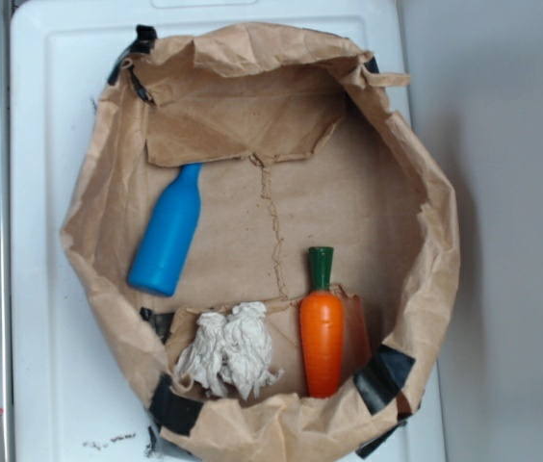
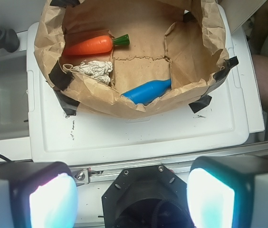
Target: Grab the white paper.
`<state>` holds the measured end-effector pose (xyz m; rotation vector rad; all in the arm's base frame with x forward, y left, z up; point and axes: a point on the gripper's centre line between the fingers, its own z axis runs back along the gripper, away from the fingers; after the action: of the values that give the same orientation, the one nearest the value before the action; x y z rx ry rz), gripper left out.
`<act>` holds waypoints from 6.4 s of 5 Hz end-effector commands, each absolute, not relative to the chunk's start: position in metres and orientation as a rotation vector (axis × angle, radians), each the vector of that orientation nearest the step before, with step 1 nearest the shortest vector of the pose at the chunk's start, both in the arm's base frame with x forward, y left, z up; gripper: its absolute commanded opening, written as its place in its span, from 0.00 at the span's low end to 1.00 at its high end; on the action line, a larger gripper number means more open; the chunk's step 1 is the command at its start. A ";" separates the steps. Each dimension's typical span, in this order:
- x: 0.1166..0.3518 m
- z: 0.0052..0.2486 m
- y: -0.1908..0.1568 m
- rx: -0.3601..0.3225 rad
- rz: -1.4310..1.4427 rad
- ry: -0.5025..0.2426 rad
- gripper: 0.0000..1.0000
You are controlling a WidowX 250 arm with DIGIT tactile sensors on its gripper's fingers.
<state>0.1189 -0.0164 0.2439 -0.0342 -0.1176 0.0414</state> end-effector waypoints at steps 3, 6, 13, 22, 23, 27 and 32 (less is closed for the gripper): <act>0.143 0.239 -0.018 -0.091 -0.019 -0.171 1.00; 0.198 0.205 -0.014 -0.059 0.024 -0.180 1.00; 0.227 0.129 -0.042 0.072 0.095 -0.128 1.00; 0.255 0.070 -0.082 -0.160 0.570 0.229 1.00; 0.235 0.058 -0.084 -0.092 0.473 0.258 1.00; 0.225 0.051 -0.058 -0.134 0.472 0.141 0.00; 0.205 0.199 0.013 0.056 0.511 -0.224 0.00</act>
<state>0.2110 0.0161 0.1919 0.0670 -0.1807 0.5099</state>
